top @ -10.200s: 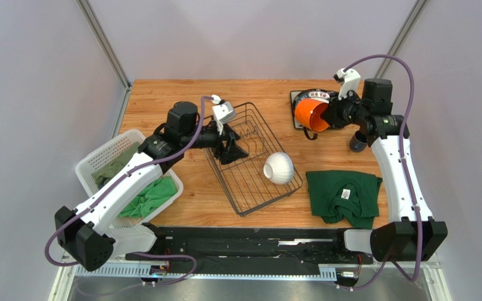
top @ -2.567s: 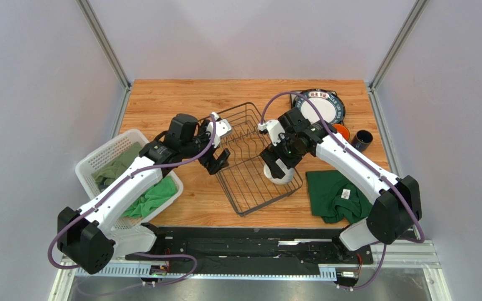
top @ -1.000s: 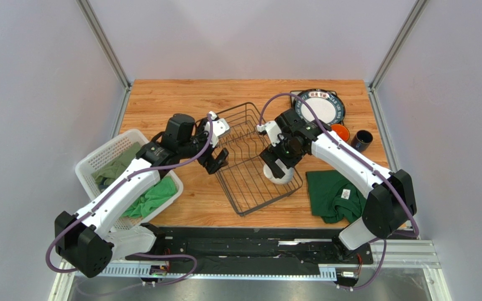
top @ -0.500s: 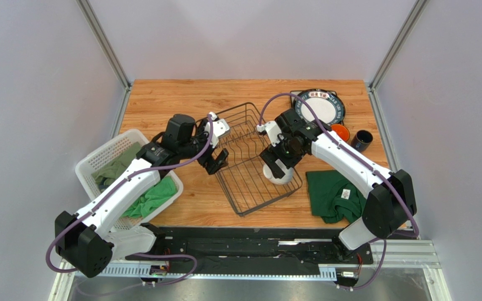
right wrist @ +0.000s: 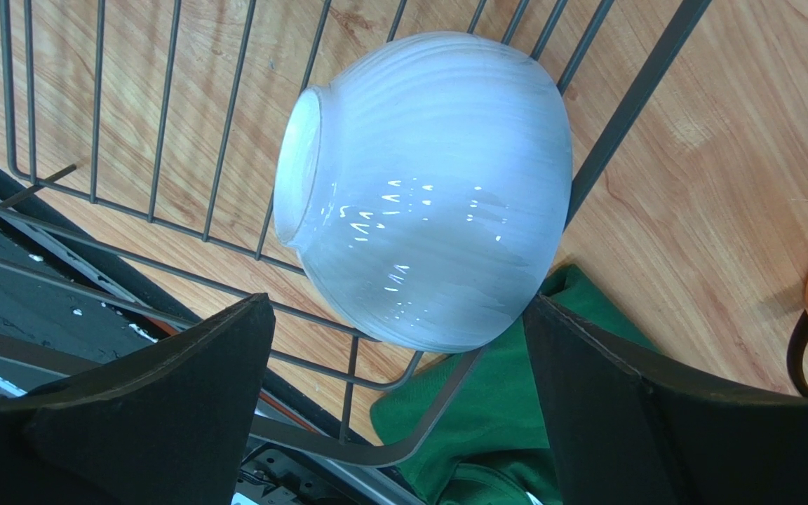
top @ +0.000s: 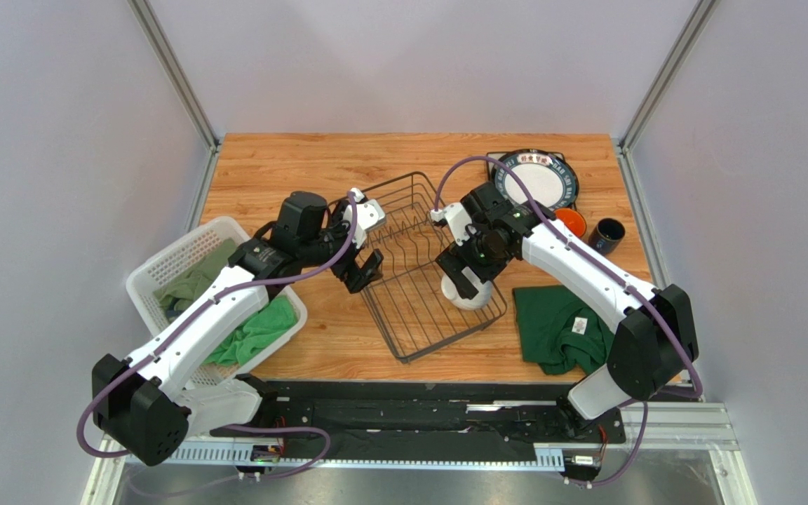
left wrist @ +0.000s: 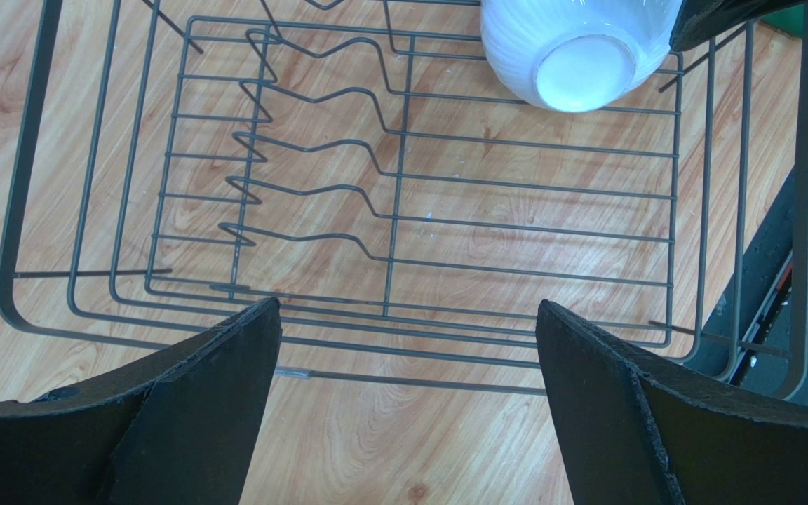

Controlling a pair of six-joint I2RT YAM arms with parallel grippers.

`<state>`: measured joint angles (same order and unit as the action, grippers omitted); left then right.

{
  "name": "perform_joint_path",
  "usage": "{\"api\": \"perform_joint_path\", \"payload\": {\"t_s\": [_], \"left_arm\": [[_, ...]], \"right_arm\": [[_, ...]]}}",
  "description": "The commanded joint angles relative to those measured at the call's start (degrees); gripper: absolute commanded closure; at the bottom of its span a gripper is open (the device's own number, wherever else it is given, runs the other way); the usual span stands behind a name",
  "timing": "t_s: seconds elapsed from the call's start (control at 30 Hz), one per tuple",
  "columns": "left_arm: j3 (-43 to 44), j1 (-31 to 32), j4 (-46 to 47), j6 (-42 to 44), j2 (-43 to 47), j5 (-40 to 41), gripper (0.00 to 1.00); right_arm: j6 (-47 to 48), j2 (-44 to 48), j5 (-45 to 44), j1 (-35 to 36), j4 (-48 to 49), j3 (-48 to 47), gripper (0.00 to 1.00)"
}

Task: Unload the mixed dishes from the dish rack
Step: Pick up the bowl from the dish rack.

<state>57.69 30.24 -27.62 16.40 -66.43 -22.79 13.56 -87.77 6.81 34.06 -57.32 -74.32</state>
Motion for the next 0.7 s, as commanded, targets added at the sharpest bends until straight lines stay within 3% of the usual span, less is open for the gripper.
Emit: {"api": "perform_joint_path", "payload": {"t_s": [0.0, 0.67], "left_arm": [[0.05, -0.44, 0.98, 0.56, 0.69, -1.38, 0.02], [0.05, -0.44, 1.07, 0.47, 0.43, -1.47, 0.02]], "right_arm": [[0.59, 1.98, -1.80, 0.30, 0.63, -2.23, 0.08], [0.85, 2.95, 0.13, 0.30, 0.45, -1.96, 0.08]]}}
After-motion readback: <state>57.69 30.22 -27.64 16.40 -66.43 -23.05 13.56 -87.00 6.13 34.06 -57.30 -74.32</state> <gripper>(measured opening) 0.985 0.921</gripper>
